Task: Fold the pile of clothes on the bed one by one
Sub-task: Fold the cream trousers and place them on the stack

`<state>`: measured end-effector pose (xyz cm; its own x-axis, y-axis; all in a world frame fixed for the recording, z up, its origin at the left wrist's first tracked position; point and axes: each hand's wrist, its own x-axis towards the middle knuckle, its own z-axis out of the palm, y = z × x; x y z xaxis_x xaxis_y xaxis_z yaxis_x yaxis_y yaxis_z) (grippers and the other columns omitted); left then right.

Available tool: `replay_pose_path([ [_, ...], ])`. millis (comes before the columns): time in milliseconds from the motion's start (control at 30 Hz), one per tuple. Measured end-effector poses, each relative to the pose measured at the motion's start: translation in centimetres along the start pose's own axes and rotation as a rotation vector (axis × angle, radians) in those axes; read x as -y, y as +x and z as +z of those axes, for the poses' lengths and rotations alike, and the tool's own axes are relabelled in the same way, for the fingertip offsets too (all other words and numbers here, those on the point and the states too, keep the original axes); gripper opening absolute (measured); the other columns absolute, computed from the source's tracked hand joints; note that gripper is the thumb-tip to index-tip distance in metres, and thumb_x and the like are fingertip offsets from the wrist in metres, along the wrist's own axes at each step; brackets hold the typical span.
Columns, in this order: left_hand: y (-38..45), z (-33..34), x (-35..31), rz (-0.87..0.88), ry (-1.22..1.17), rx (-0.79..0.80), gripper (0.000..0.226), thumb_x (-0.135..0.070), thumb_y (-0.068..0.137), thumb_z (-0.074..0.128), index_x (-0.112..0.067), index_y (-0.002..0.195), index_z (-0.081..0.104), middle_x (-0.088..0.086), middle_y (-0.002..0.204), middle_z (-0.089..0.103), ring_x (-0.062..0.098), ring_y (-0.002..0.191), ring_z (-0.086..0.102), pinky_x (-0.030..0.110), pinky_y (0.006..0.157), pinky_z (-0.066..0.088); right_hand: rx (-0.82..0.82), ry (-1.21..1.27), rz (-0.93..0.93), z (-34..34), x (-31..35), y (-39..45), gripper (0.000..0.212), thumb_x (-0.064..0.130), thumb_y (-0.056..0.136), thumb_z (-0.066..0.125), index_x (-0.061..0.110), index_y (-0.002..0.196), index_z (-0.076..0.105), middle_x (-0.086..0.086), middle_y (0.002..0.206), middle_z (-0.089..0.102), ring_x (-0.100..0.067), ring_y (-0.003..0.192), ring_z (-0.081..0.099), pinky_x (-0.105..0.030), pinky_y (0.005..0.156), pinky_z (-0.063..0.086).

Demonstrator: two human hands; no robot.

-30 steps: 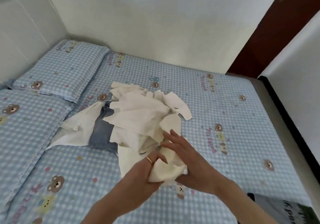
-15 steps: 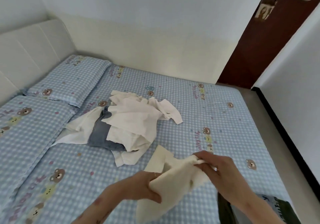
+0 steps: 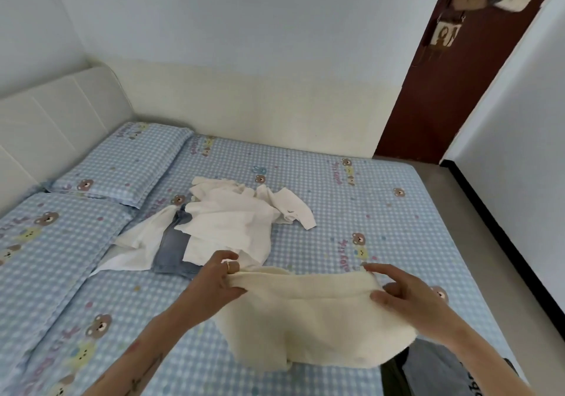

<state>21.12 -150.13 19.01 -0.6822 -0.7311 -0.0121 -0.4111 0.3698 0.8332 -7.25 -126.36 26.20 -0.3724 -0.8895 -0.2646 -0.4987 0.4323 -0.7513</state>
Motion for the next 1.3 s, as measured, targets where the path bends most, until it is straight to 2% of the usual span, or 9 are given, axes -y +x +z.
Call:
replay_pose_path([
  [133,0.0,-1.3,-0.4,-0.059,0.072,0.143,0.03,-0.022,0.075,0.073,-0.032,0.063,0.048,-0.008,0.066,0.051,0.008,0.058,0.042,0.022,0.054,0.033,0.049,-0.04,-0.05,0.9,-0.4,0.8,0.032,0.022,0.089,0.064,0.041,0.114,0.058,0.009,0.089,0.067,-0.002,0.077,0.061,-0.022,0.07,0.046],
  [400,-1.0,-3.8,1.3,-0.014,0.391,0.378,0.018,-0.033,0.081,0.066,-0.046,0.072,0.058,-0.011,0.075,0.06,-0.003,0.062,0.05,0.012,0.059,0.038,-0.111,-0.244,-0.102,-2.5,-0.4,0.6,0.016,0.025,0.095,0.051,0.039,0.089,0.055,0.006,0.082,0.063,-0.013,0.073,0.056,-0.026,0.064,0.042],
  [500,-0.8,-3.7,0.8,-0.092,0.09,0.217,0.018,-0.042,0.074,0.074,-0.045,0.087,0.061,-0.019,0.095,0.065,-0.007,0.087,0.06,0.009,0.071,0.044,-0.109,-0.197,-0.11,-3.3,0.2,0.7,0.009,0.027,0.089,0.061,0.033,0.083,0.056,0.0,0.077,0.062,-0.017,0.067,0.054,-0.024,0.059,0.037],
  [600,0.0,-3.7,-0.8,-0.112,-0.271,0.202,0.037,-0.038,0.063,0.078,-0.015,0.077,0.054,-0.007,0.069,0.054,0.012,0.068,0.052,0.027,0.063,0.037,-0.157,-0.133,-0.106,-4.3,0.8,0.8,0.022,0.032,0.079,0.072,0.027,0.071,0.053,0.003,0.065,0.057,-0.005,0.054,0.046,-0.02,0.053,0.032],
  [733,0.8,-4.7,-3.0,-0.132,-0.559,0.269,0.043,-0.015,0.065,0.079,-0.01,0.097,0.05,0.006,0.073,0.058,0.018,0.07,0.056,0.028,0.057,0.046,-0.177,-0.03,-0.116,-6.1,1.6,0.5,0.024,0.033,0.077,0.075,0.034,0.077,0.051,0.013,0.064,0.056,-0.001,0.05,0.047,-0.012,0.042,0.034],
  [867,1.9,-6.2,-5.6,-0.196,-0.7,0.345,0.043,-0.001,0.065,0.076,-0.007,0.105,0.062,0.014,0.089,0.065,0.027,0.081,0.064,0.036,0.061,0.054,0.024,0.042,0.015,-8.2,2.7,0.3,0.029,0.04,0.074,0.077,0.034,0.1,0.065,0.011,0.094,0.068,-0.007,0.084,0.065,-0.023,0.071,0.05],
  [1033,5.2,-4.6,-10.4,-0.425,-0.877,0.004,0.029,0.011,0.079,0.06,0.007,0.108,0.06,0.025,0.107,0.064,0.037,0.088,0.062,0.045,0.075,0.052,-0.091,0.373,0.16,-7.4,5.5,2.5,0.028,0.024,0.087,0.067,0.003,0.106,0.065,-0.011,0.101,0.073,-0.026,0.093,0.069,-0.04,0.088,0.055],
  [1133,5.9,-1.4,-15.1,-0.349,-0.932,-0.222,0.019,0.013,0.078,0.06,0.003,0.094,0.061,0.022,0.094,0.064,0.033,0.08,0.062,0.045,0.075,0.052,-0.339,0.501,0.15,-4.1,8.8,4.4,0.023,0.021,0.091,0.061,0.002,0.102,0.063,-0.02,0.102,0.069,-0.035,0.093,0.066,-0.051,0.088,0.053],
  [1300,3.9,3.0,-20.0,-0.109,-0.797,-0.323,0.032,0.001,0.075,0.069,-0.02,0.098,0.06,0.004,0.086,0.07,0.019,0.075,0.069,0.032,0.066,0.055,-0.486,0.499,-0.021,0.3,13.7,5.4,0.02,0.025,0.09,0.058,0.013,0.106,0.058,-0.005,0.096,0.067,-0.02,0.086,0.065,-0.037,0.072,0.054],
])
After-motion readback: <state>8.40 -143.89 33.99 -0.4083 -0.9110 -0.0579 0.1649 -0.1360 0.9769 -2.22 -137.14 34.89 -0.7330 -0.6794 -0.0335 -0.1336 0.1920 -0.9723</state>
